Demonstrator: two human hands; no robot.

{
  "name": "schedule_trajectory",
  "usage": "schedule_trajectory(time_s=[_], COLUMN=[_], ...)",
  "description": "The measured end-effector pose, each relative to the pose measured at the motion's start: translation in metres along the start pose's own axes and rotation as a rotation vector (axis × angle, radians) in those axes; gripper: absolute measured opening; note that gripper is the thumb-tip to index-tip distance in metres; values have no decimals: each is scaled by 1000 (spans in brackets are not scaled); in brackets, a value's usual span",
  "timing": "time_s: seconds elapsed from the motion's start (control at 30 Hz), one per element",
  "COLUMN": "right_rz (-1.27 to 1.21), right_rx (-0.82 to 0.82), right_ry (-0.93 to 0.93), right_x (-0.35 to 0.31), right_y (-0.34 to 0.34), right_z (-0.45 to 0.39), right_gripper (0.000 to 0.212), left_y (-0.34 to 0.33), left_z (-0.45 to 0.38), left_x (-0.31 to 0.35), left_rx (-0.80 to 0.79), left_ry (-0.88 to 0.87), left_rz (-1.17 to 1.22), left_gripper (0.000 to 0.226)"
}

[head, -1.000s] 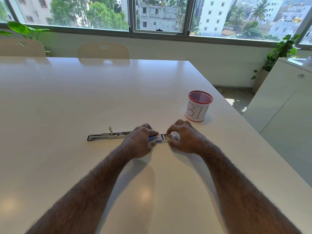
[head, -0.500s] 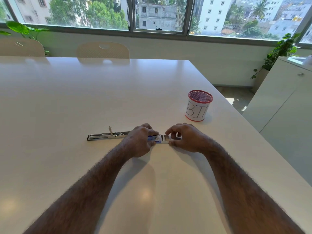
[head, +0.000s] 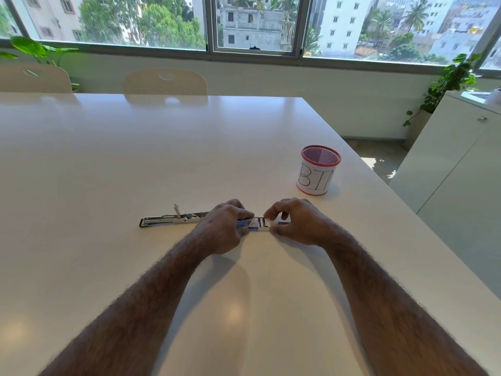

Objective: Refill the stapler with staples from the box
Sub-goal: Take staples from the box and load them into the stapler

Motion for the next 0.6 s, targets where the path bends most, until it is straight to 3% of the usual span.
schedule_trajectory(time_s=[0.6], right_rz=[45], right_rx=[73], right_ry=[43], right_x=[-12], right_y=[-2], right_z=[0], right_gripper=[18], left_y=[1], left_z=[2], left_x=[14], left_rx=[42], left_ry=[-41], left_rz=[-114], left_gripper=[40])
Point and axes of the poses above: each hand's wrist, its own z-axis away from the middle knuckle, its own y-axis out of the back of the hand, x = y × z, the point moved 4 cm from there along -z, towards the middle knuckle, and after that the axes turned 12 degrees about z, right-handed, at the moved point
